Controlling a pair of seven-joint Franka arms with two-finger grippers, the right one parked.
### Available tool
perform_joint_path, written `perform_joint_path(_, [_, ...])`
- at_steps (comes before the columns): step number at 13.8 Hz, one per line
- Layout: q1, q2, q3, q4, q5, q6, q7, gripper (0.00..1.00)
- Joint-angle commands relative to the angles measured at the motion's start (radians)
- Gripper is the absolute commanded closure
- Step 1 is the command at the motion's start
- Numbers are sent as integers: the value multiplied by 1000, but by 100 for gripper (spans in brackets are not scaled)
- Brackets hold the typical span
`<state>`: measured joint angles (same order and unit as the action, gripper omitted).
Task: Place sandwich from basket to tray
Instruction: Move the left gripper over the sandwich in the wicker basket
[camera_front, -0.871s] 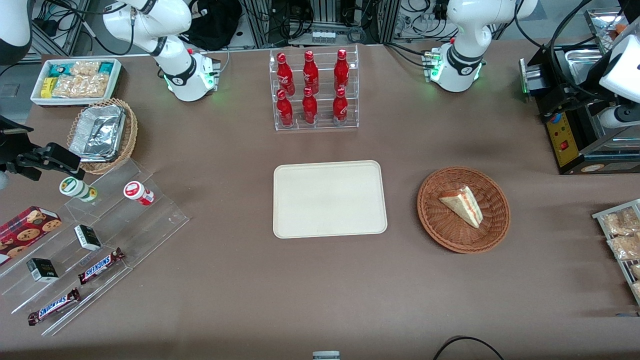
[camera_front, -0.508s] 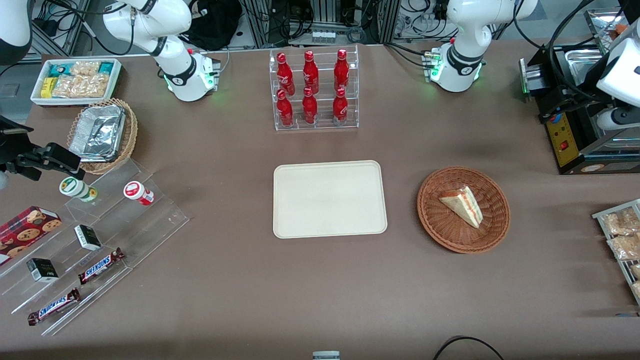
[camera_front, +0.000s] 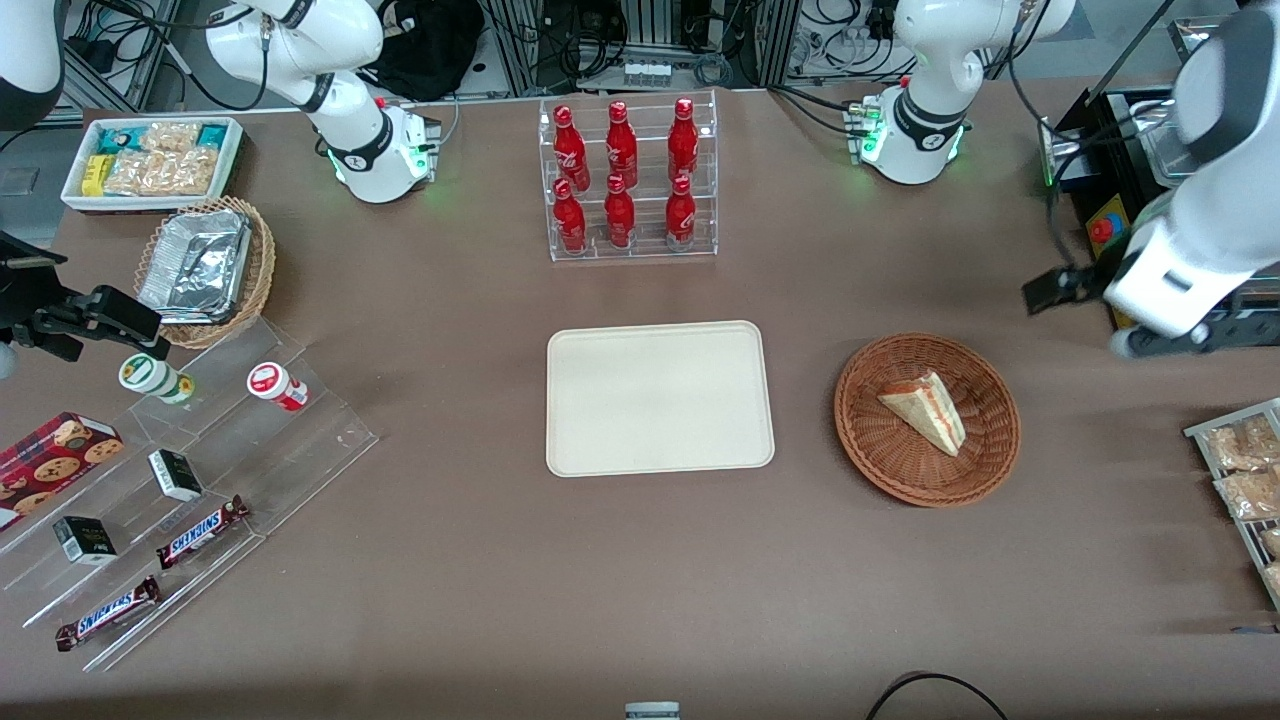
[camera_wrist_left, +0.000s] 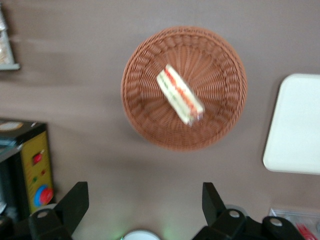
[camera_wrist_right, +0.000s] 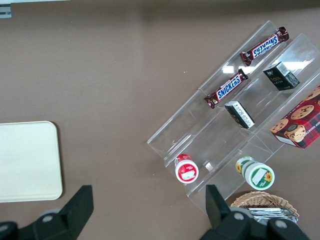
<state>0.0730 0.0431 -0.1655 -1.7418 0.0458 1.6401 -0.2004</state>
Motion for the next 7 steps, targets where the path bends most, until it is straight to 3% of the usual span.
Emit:
perform_joint_path(1, [8, -46, -6, -184, -9, 202, -86, 0])
perform_joint_path(7, [7, -35, -49, -471, -11, 642, -445, 0])
